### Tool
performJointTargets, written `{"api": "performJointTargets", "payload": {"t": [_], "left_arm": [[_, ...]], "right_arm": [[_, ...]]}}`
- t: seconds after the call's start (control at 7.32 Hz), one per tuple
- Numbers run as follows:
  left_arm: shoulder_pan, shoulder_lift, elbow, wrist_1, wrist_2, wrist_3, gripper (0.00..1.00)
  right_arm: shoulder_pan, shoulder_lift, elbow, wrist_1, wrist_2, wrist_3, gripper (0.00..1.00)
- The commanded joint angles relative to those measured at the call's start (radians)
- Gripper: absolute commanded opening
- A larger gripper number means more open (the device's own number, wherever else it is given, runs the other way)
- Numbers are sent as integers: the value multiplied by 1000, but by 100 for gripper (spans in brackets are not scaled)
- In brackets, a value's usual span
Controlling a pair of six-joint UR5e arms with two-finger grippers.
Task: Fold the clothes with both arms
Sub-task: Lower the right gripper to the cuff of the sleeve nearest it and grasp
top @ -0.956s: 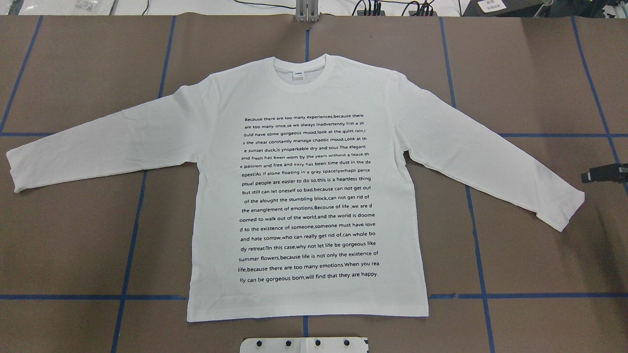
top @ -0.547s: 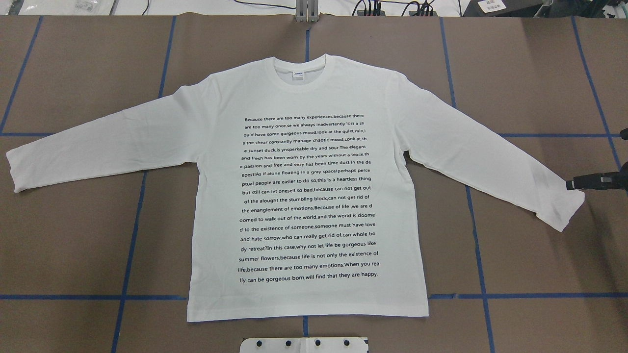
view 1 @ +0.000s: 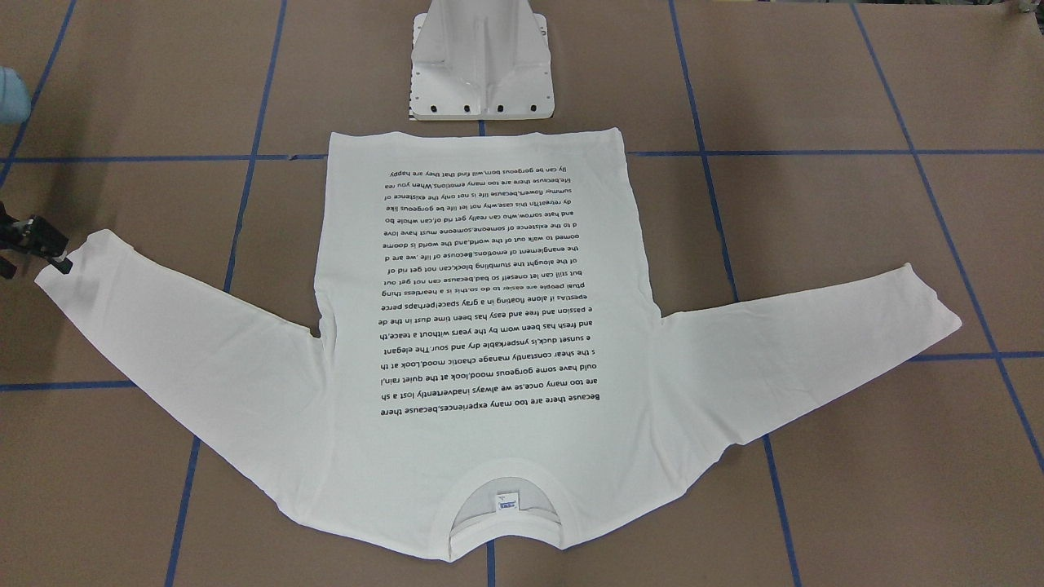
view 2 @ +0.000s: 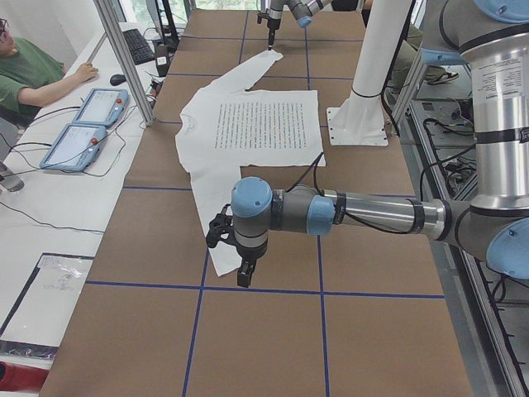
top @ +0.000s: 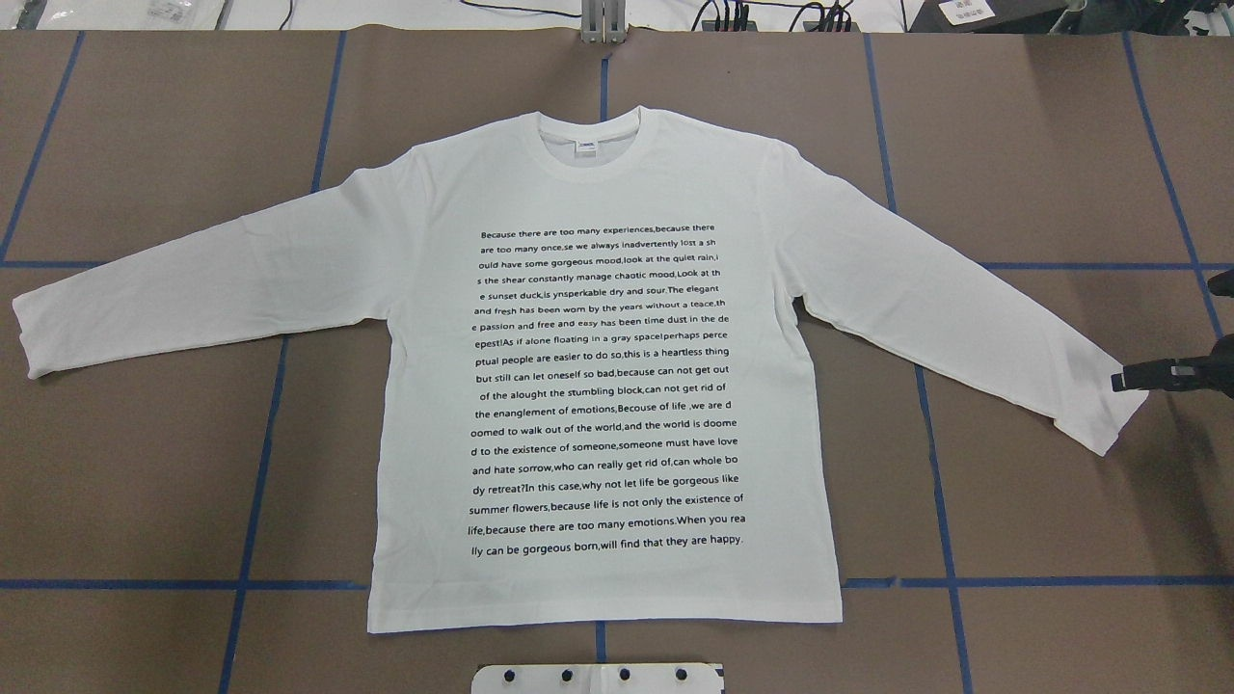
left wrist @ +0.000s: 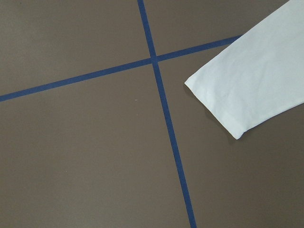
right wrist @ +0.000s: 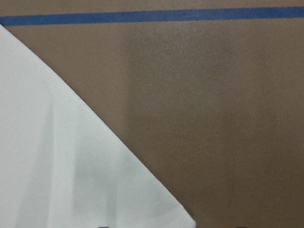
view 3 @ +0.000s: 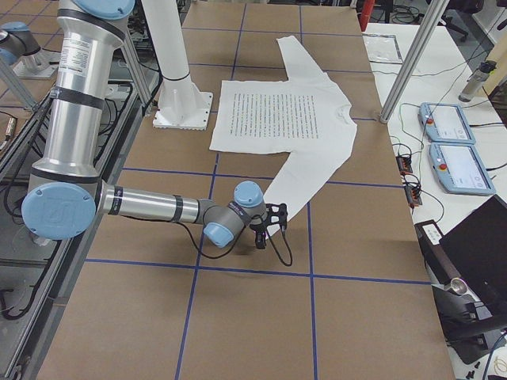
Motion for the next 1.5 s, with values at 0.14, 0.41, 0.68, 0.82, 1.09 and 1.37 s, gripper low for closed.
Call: {"api": "performJointTargets", "payload": {"t": [0.14, 0.41, 0.68, 0.82, 1.09, 1.37], "left_arm": [[0, 1, 0, 0, 0, 0, 100], [0, 3, 0, 0, 0, 0, 100], [0, 4, 0, 0, 1, 0, 100], [0, 4, 0, 0, 0, 0, 100], [-2, 4, 0, 0, 0, 0, 100], [-3, 6, -2, 0, 1, 0, 100]], "right_arm": [[-11, 1, -3, -2, 0, 0, 76], [-15, 14, -3, -2, 1, 0, 58], [-15, 24, -14, -4, 3, 0, 32], [-14, 22, -6, -4, 12, -2, 0], [-2, 10, 11, -7, 18, -2, 0], [33, 5, 61, -45, 45, -2, 0]]}}
